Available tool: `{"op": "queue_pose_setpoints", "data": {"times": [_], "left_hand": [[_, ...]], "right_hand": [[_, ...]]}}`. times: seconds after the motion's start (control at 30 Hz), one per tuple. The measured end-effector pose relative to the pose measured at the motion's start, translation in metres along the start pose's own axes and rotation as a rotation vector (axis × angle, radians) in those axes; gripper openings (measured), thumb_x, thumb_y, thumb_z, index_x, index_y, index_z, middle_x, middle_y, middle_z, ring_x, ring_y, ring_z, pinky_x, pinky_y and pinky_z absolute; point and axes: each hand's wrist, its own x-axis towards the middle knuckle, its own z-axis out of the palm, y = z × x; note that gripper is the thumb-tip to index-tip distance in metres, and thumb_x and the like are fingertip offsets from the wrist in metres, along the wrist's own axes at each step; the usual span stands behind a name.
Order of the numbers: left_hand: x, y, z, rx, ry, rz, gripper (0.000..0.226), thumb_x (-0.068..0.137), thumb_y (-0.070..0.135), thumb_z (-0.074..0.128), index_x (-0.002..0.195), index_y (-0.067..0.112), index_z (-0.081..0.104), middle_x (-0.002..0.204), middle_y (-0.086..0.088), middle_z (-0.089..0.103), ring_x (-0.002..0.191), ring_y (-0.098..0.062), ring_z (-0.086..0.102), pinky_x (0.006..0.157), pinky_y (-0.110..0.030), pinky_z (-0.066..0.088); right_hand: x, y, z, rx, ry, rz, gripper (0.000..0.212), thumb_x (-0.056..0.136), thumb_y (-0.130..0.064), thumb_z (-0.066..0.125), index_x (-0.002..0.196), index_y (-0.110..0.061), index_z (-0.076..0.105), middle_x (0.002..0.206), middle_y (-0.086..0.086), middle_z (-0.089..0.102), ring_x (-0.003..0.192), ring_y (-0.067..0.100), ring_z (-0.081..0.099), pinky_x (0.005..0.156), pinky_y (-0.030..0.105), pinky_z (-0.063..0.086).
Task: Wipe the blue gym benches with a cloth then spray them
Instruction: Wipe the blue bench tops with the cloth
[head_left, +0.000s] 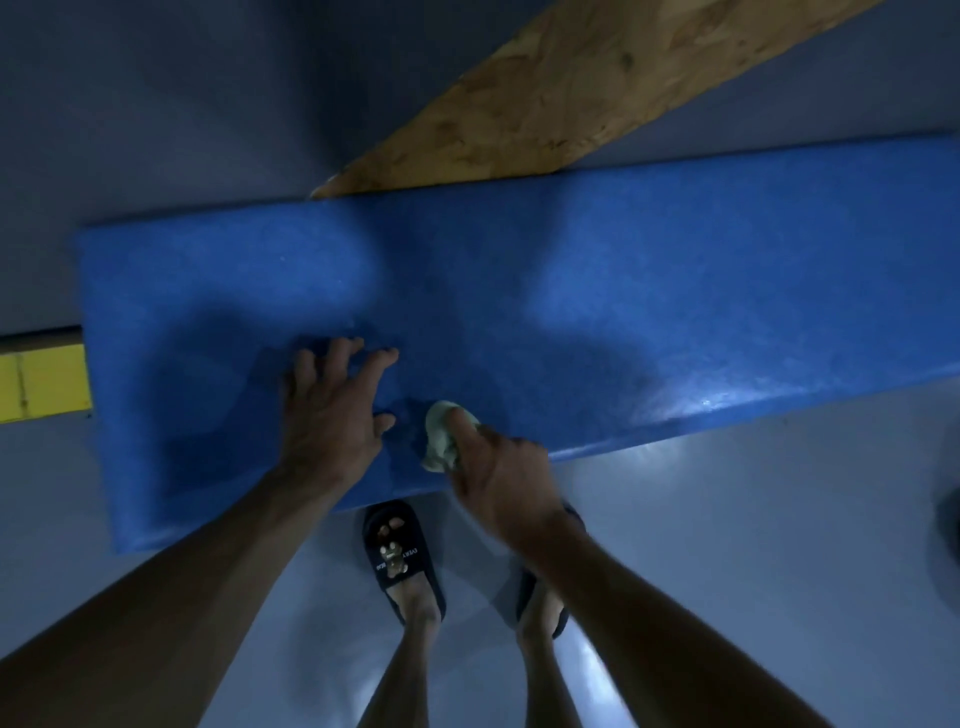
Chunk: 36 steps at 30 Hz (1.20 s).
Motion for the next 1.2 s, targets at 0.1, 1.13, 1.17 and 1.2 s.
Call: {"op": "queue_pose_setpoints", "data": {"times": [0.1, 1.13, 1.17, 1.2], "left_hand": [[0.001, -0.003, 0.001, -0.012, 0.017, 0.014, 0.071, 0.069, 0.03, 0.085, 0.13, 0.038, 0.05, 0.138, 0.002, 0.041, 0.109, -0.029, 0.033, 0.092, -0.047, 0.036], [0.006, -0.003, -0.001, 0.032, -0.021, 0.008, 0.071, 0.067, 0.035, 0.085, 0.127, 0.04, 0.048, 0.133, 0.005, 0.039, 0.11, -0.029, 0.036, 0.089, -0.047, 0.038], [0.006, -0.003, -0.001, 0.033, -0.017, 0.01, 0.071, 0.066, 0.035, 0.086, 0.127, 0.04, 0.049, 0.133, 0.004, 0.04, 0.109, -0.028, 0.036, 0.088, -0.047, 0.039], [0.006, -0.003, -0.001, 0.03, -0.014, 0.009, 0.072, 0.065, 0.034, 0.086, 0.127, 0.04, 0.05, 0.133, 0.004, 0.041, 0.108, -0.028, 0.036, 0.088, -0.047, 0.039]], "right_hand": [[0.003, 0.061, -0.019, -0.152, 0.081, 0.059, 0.04, 0.082, -0.035, 0.051, 0.12, -0.027, 0.045, 0.073, 0.004, 0.068, 0.052, 0.032, 0.065, 0.046, 0.033, 0.048], [0.05, 0.002, -0.013, -0.036, -0.003, 0.116, 0.041, 0.084, -0.038, 0.053, 0.122, -0.024, 0.045, 0.083, 0.001, 0.069, 0.059, 0.032, 0.066, 0.049, 0.034, 0.048], [0.052, 0.02, -0.019, -0.076, 0.019, 0.029, 0.042, 0.081, -0.039, 0.052, 0.119, -0.025, 0.045, 0.076, 0.001, 0.068, 0.052, 0.032, 0.064, 0.044, 0.033, 0.047], [0.054, 0.046, -0.027, -0.125, 0.045, -0.011, 0.044, 0.079, -0.041, 0.049, 0.12, -0.026, 0.046, 0.073, 0.002, 0.067, 0.048, 0.032, 0.063, 0.042, 0.034, 0.047]]}}
